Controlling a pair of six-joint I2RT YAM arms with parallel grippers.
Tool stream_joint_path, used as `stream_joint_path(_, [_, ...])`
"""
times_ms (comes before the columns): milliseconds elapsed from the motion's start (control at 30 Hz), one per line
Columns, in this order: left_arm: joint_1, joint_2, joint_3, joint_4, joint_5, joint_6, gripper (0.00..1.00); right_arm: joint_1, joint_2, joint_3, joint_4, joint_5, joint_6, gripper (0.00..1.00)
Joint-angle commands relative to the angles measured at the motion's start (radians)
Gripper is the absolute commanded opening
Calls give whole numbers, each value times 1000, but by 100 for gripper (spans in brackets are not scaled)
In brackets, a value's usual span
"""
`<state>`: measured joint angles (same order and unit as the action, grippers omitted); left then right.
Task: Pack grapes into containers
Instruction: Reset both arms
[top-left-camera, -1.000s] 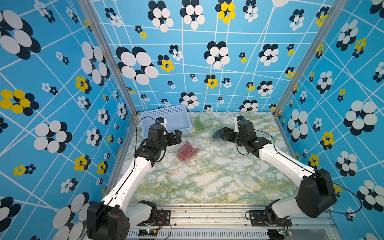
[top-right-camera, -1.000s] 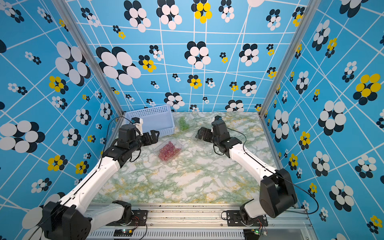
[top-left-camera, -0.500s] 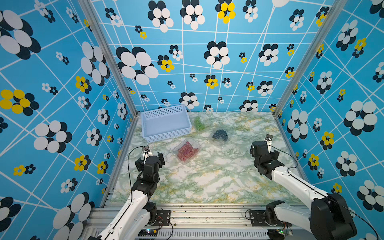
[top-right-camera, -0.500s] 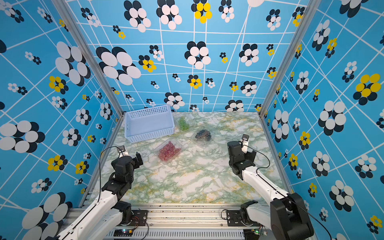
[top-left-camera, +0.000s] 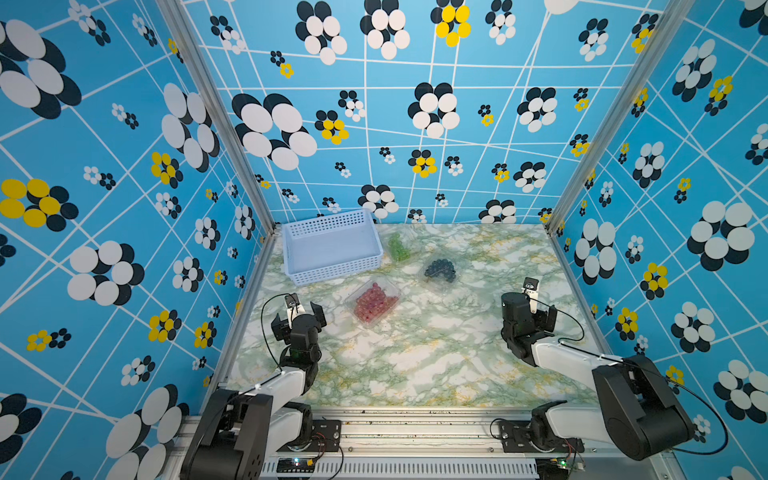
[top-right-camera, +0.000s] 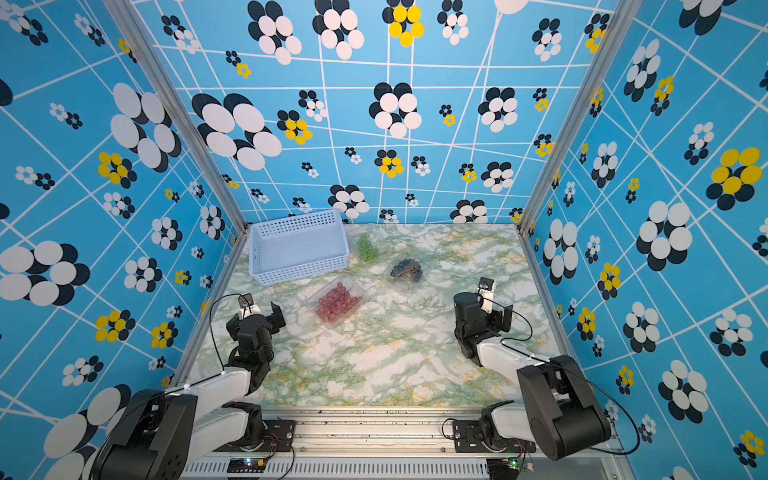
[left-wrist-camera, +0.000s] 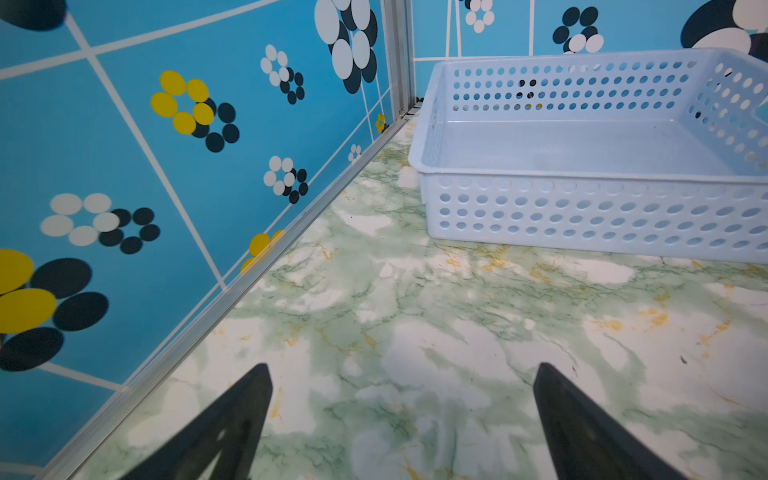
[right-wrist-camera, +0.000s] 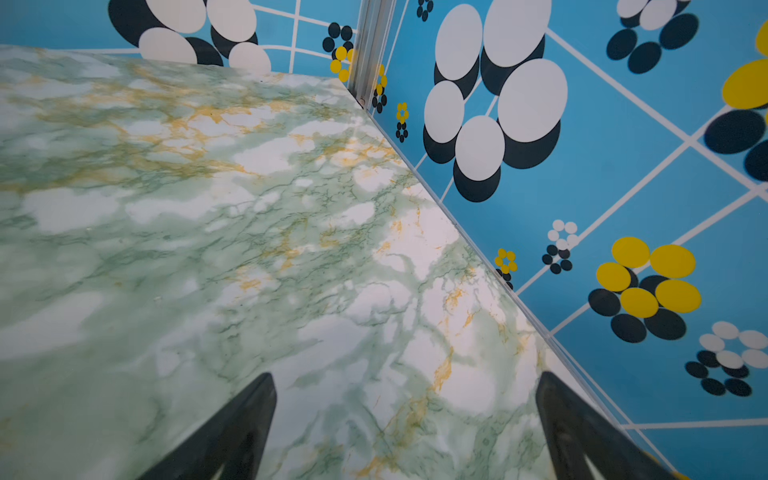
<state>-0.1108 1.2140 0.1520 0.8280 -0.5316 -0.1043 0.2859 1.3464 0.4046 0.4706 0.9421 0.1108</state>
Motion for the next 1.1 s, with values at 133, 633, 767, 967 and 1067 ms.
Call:
stream_joint_path(133, [48,331,1,549,296,86,100,-56,113,0,337,-154,-96,99])
stream_joint_path(633, [77,343,209,145,389,78,99,-254,153,-24,358,-595,-17,99])
stream_joint_path(767, [74,344,207,150,384,83,100,-246,161,-23,369,-583,-22,99])
stream_joint_path(967, [69,343,206,152,378,86,99,-245,166,-26,384,-583,-27,99])
stream_joint_path(1067, [69,343,207,152,378,86,99,-244,166,-27,385,-582,-28,99])
